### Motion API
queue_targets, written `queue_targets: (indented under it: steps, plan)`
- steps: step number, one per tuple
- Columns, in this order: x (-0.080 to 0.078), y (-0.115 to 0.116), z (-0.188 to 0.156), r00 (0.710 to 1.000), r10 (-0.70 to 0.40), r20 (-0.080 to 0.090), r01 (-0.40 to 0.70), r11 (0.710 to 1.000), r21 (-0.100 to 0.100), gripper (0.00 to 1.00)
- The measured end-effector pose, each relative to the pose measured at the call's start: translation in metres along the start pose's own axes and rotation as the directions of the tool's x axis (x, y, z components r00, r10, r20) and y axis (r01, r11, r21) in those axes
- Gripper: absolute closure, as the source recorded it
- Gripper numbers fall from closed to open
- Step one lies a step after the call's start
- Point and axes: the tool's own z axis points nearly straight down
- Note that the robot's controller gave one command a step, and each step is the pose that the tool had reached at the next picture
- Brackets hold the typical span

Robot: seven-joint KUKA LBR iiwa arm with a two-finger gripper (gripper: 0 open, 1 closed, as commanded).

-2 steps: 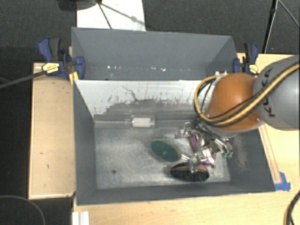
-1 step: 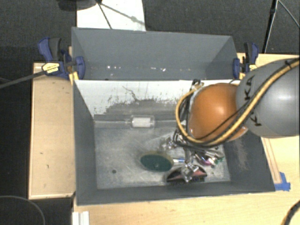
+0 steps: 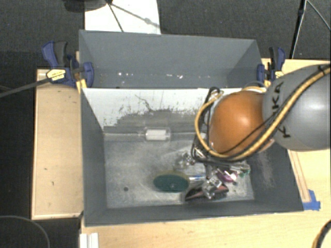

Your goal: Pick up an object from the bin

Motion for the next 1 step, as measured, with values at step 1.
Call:
queue_targets:
  steps: [1]
  plan:
    - [-0.0019, 0.0001, -0.0004, 0.998, -0.059, 0.007, 0.059, 0.998, 0.003, 0.00]
